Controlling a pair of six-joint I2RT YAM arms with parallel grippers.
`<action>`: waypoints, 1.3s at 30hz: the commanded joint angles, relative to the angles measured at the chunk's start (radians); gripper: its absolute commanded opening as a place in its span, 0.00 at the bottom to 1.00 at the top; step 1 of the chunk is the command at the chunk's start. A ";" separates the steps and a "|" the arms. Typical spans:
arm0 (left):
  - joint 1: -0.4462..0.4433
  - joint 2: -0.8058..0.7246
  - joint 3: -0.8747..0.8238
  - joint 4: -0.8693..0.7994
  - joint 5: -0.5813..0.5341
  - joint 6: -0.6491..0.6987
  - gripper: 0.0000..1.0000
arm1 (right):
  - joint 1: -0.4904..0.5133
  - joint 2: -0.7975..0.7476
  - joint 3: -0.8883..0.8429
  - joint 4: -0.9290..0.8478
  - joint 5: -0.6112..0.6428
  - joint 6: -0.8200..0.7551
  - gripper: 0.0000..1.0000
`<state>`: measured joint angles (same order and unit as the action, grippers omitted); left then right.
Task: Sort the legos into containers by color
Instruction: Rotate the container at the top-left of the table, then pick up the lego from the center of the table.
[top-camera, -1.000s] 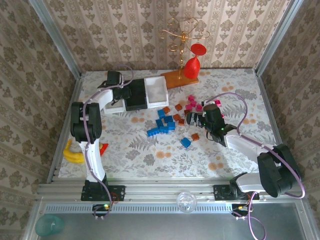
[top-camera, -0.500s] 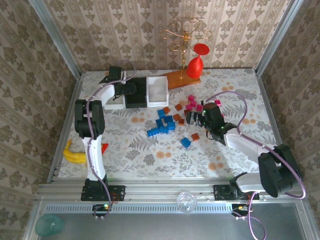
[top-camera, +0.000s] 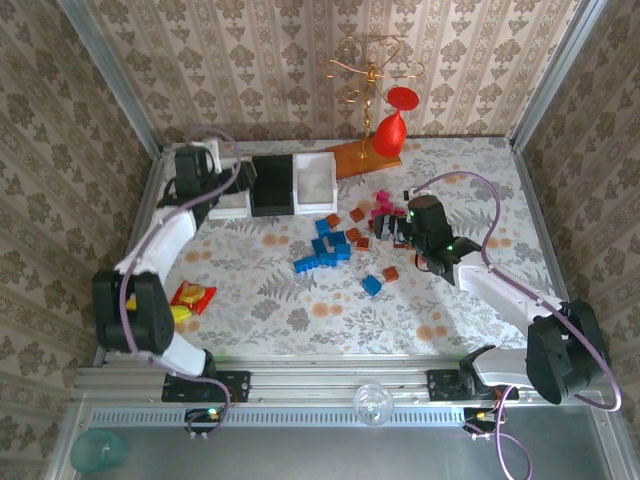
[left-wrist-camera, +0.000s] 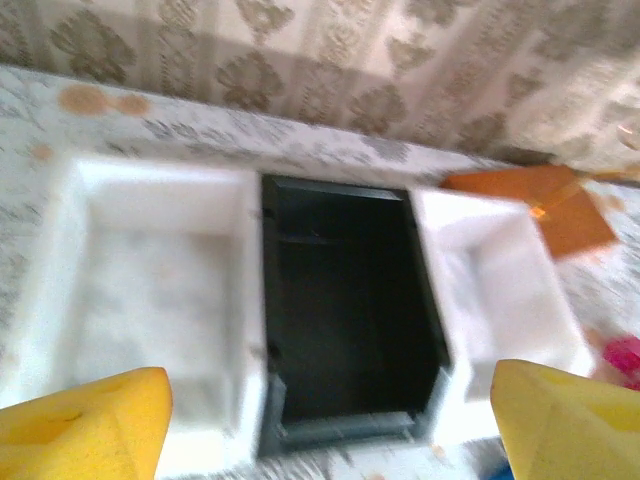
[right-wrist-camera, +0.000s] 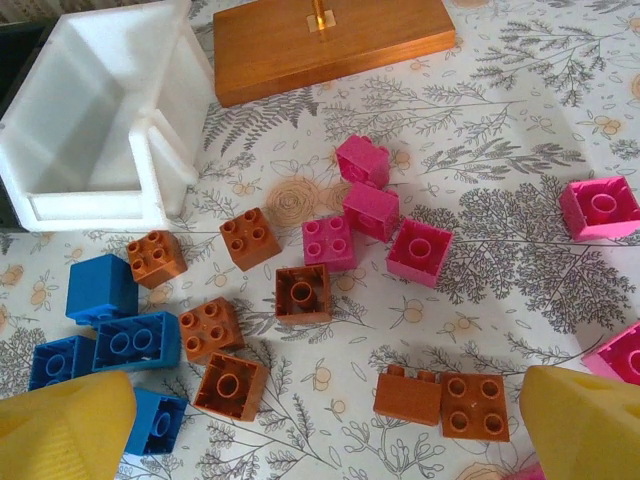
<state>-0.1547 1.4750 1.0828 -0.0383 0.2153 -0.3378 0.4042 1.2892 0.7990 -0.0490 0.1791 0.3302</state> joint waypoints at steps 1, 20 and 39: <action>-0.115 -0.088 -0.197 0.103 0.021 -0.065 0.85 | 0.008 -0.014 0.001 -0.024 -0.055 -0.025 1.00; -0.447 0.017 -0.283 -0.164 -0.042 0.167 0.81 | 0.027 -0.014 -0.133 0.116 -0.130 0.004 1.00; -0.494 0.228 -0.147 -0.197 -0.107 0.329 0.61 | 0.028 0.012 -0.126 0.104 -0.132 0.015 1.00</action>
<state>-0.6422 1.6901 0.9051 -0.2226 0.1078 -0.0483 0.4240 1.2972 0.6758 0.0528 0.0544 0.3256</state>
